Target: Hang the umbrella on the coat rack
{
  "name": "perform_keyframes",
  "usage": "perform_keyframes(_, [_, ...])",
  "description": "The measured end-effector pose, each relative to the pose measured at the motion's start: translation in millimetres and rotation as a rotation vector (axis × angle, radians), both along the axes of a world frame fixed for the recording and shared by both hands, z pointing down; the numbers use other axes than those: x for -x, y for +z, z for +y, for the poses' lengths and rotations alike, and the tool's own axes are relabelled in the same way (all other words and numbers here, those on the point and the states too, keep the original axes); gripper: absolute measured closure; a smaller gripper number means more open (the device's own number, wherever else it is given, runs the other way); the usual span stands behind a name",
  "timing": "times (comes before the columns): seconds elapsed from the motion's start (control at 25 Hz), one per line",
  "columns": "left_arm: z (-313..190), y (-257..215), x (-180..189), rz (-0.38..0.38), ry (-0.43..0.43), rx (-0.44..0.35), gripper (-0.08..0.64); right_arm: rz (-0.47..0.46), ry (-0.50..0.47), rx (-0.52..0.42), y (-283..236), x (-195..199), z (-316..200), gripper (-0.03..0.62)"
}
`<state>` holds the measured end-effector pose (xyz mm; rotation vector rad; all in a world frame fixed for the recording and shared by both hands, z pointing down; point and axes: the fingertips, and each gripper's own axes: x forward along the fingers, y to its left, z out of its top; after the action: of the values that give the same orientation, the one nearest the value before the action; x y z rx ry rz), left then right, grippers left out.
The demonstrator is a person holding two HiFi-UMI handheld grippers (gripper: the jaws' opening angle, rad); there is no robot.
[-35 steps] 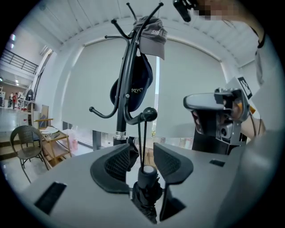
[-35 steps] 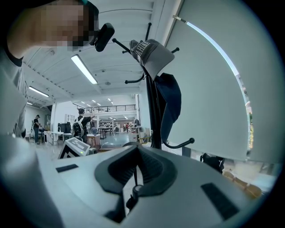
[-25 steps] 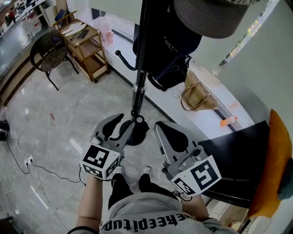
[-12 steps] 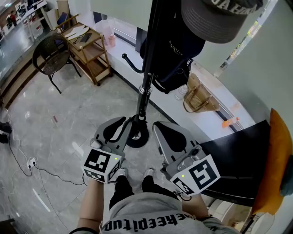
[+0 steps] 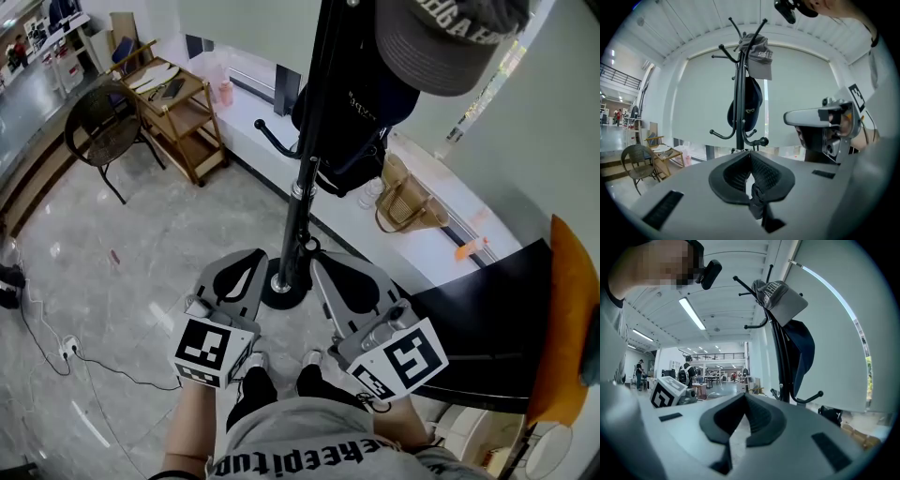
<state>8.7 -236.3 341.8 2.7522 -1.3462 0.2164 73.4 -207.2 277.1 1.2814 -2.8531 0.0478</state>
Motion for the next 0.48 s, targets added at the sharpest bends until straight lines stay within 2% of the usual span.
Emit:
perform_keyframes(0.28, [6,-11,6,-0.022,0.027,-0.036,0.545,0.002,0.023,-0.008,-2,10,2,0.581])
perform_keyframes(0.48, [10,-21,13,0.026,0.038,-0.035,0.545,0.006,0.041,-0.01,-2,17,5,0.581])
